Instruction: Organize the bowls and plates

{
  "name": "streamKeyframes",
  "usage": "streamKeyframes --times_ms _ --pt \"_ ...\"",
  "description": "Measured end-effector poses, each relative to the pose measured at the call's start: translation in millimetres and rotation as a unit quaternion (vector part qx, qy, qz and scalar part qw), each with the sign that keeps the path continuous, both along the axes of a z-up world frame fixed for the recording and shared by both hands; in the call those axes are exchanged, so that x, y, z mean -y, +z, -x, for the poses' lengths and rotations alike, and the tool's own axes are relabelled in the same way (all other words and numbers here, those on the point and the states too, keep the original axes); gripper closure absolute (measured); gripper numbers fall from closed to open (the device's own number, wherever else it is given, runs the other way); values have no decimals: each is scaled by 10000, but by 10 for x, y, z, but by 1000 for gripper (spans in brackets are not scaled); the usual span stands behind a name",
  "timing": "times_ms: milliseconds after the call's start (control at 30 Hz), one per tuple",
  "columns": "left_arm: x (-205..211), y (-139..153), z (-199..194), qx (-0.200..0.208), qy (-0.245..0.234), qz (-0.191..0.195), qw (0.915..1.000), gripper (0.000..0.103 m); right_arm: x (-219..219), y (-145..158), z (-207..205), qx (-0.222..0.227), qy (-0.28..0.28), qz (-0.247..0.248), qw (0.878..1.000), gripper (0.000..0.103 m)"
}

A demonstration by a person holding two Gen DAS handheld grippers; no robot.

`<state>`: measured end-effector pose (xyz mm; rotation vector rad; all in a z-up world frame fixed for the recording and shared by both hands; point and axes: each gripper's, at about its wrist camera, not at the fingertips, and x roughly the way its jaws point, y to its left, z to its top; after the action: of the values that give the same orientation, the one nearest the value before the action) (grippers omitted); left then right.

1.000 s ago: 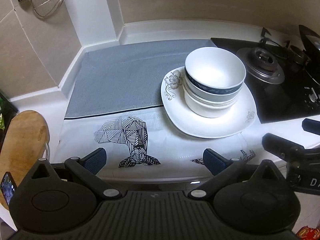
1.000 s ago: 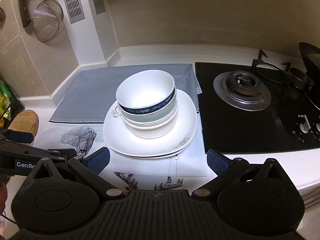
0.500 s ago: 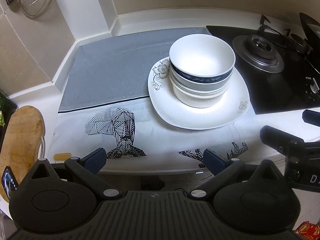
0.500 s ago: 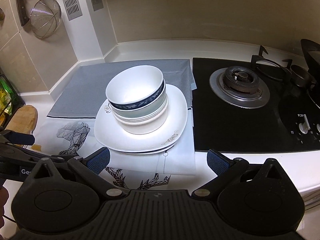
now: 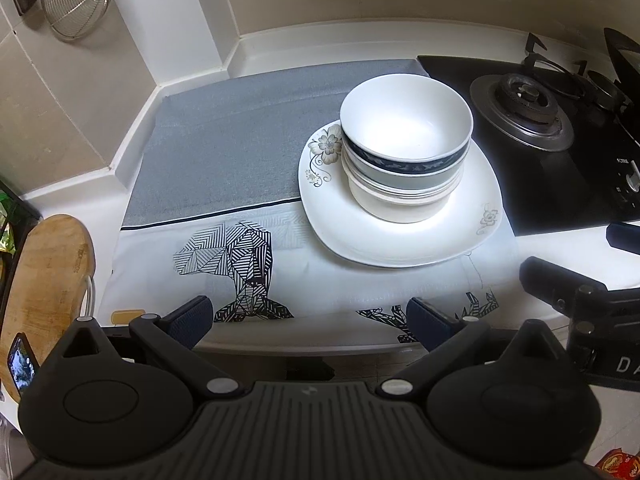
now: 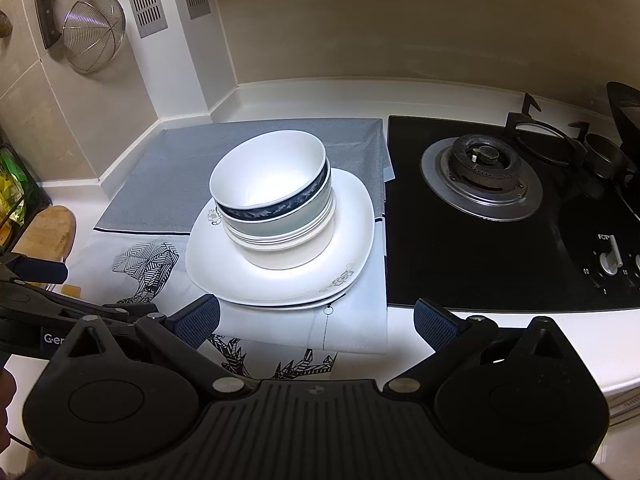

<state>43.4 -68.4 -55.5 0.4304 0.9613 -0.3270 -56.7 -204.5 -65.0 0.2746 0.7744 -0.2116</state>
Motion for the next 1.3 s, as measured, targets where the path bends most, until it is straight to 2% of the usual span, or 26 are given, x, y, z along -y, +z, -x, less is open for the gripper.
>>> streamKeyframes --times_ms 1300 --pt "50 16 32 71 -131 4 9999 0 13 25 33 17 -76 6 10000 0"
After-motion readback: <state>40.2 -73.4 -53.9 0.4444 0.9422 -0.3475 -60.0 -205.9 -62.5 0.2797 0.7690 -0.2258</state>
